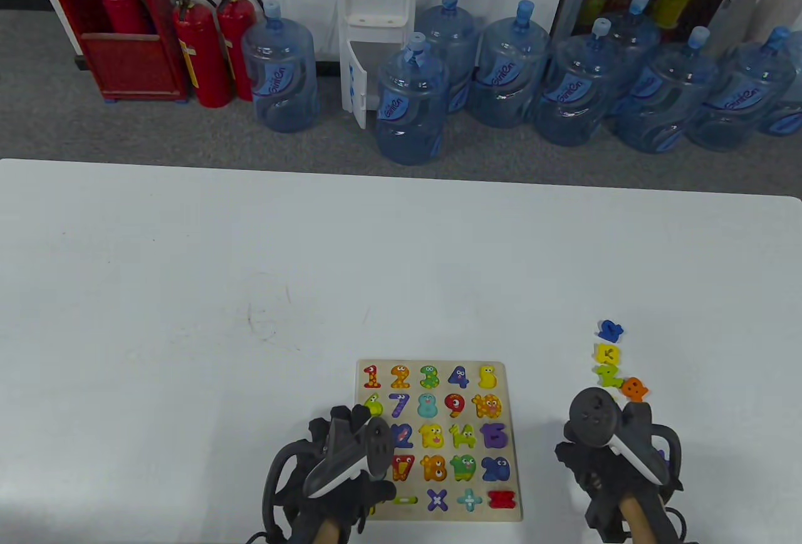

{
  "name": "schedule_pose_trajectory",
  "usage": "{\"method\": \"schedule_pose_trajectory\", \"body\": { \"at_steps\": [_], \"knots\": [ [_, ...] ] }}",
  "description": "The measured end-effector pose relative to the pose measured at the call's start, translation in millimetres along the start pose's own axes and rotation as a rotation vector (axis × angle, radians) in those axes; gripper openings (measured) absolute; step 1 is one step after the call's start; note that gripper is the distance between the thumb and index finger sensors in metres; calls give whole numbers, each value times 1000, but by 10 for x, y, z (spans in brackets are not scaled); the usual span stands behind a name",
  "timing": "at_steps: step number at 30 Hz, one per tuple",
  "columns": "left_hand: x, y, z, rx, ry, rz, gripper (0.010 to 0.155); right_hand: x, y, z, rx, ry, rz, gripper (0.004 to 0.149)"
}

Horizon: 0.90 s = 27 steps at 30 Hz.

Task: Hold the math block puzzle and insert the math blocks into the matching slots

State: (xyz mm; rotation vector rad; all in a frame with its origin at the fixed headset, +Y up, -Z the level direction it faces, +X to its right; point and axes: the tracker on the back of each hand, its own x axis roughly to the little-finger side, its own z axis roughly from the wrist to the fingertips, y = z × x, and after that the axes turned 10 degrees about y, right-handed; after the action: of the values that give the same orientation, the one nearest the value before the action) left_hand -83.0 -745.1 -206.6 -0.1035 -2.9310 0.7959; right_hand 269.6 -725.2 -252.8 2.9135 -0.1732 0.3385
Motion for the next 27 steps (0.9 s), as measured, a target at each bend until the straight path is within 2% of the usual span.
{"method": "schedule_pose_trajectory", "body": {
  "at_steps": [5,11,14,27],
  "knots": [
    [3,3,-1,-2,4,3,106,191,-62,55,-13,33,119,52],
    [3,3,-1,-1,5,2,105,297,-49,103,-20,69,139,49],
    [1,2,0,3,5,3,105,252,-7,110,-52,1,161,49],
    [2,3,0,6,4,3,105,39,78,46,4,-54,4,49]
  ]
}}
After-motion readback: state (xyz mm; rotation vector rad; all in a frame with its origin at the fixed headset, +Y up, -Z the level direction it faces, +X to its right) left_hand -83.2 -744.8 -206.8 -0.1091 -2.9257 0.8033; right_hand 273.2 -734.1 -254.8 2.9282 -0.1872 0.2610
